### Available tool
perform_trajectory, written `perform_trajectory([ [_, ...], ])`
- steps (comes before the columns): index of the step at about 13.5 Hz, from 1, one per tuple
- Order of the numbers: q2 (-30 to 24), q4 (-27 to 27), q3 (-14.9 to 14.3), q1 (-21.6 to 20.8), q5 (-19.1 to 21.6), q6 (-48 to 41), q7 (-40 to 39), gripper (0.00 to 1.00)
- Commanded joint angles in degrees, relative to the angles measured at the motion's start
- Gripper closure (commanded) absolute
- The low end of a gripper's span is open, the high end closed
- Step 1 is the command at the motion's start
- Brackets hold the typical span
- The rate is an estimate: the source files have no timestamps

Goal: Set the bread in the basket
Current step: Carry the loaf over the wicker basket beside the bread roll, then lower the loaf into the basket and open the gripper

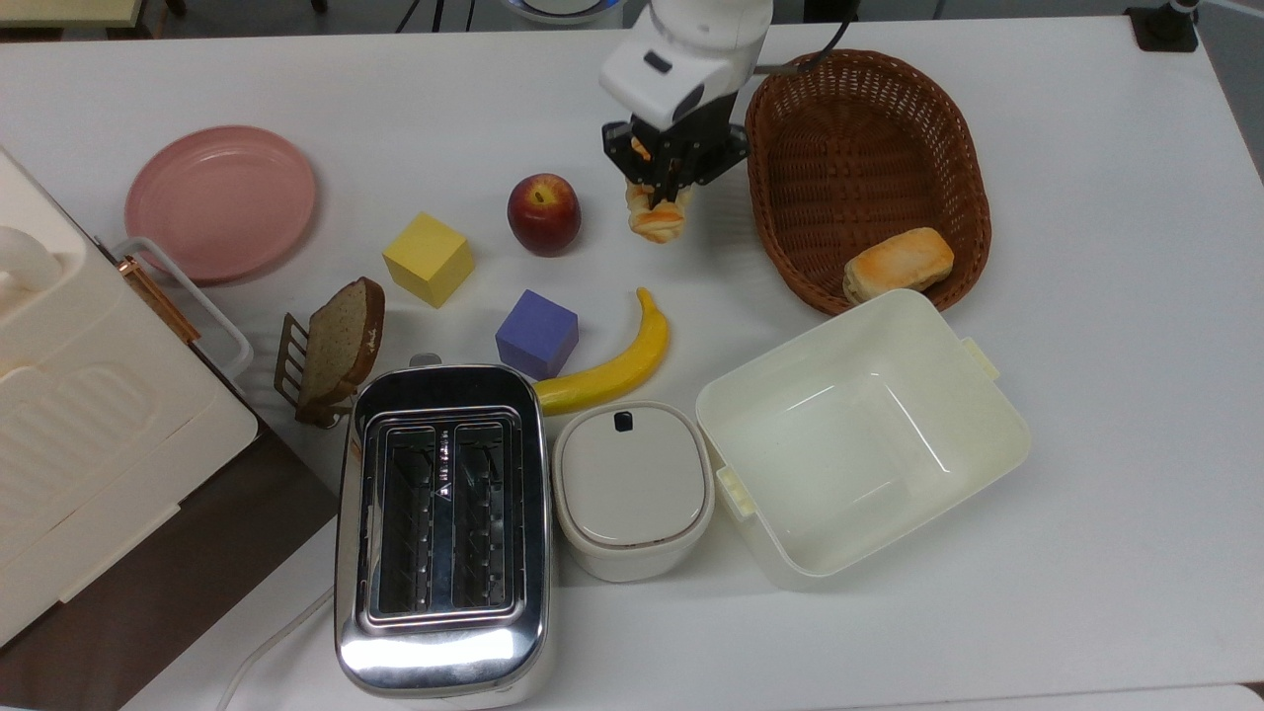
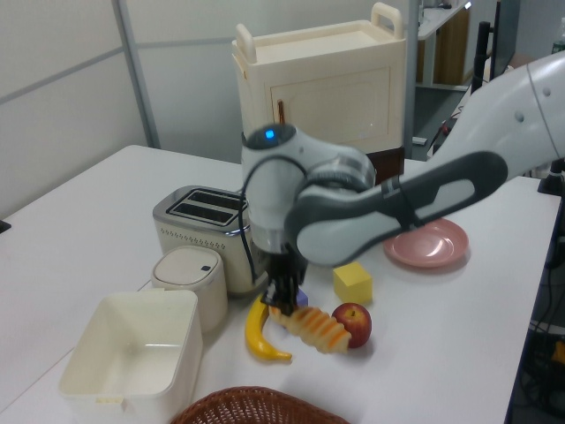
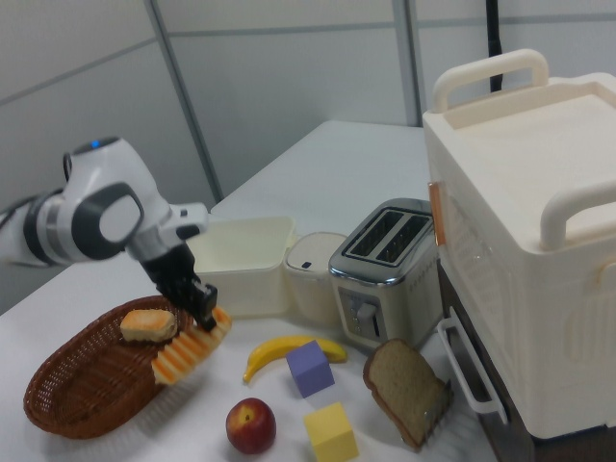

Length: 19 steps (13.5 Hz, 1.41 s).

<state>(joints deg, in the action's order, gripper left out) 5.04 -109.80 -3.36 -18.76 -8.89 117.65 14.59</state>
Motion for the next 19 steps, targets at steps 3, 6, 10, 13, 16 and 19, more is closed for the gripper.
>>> perform_trajectory([
  [3,-0.8,7.6,6.1,-0.8,-0.1,-8.5,7.3,1.0],
  [6,-0.9,7.1,12.3,-0.3,-0.1,-10.2,8.9,1.0],
  [10,-0.7,6.6,18.7,-0.9,-0.1,-13.7,11.1,1.0],
  [13,-0.6,5.8,21.2,-0.9,-0.1,-14.1,11.2,1.0],
  [16,-0.4,5.7,21.9,-0.9,-0.1,-14.1,11.1,0.28],
  [19,-0.2,5.7,22.0,-0.9,-0.7,-14.0,11.0,0.0],
])
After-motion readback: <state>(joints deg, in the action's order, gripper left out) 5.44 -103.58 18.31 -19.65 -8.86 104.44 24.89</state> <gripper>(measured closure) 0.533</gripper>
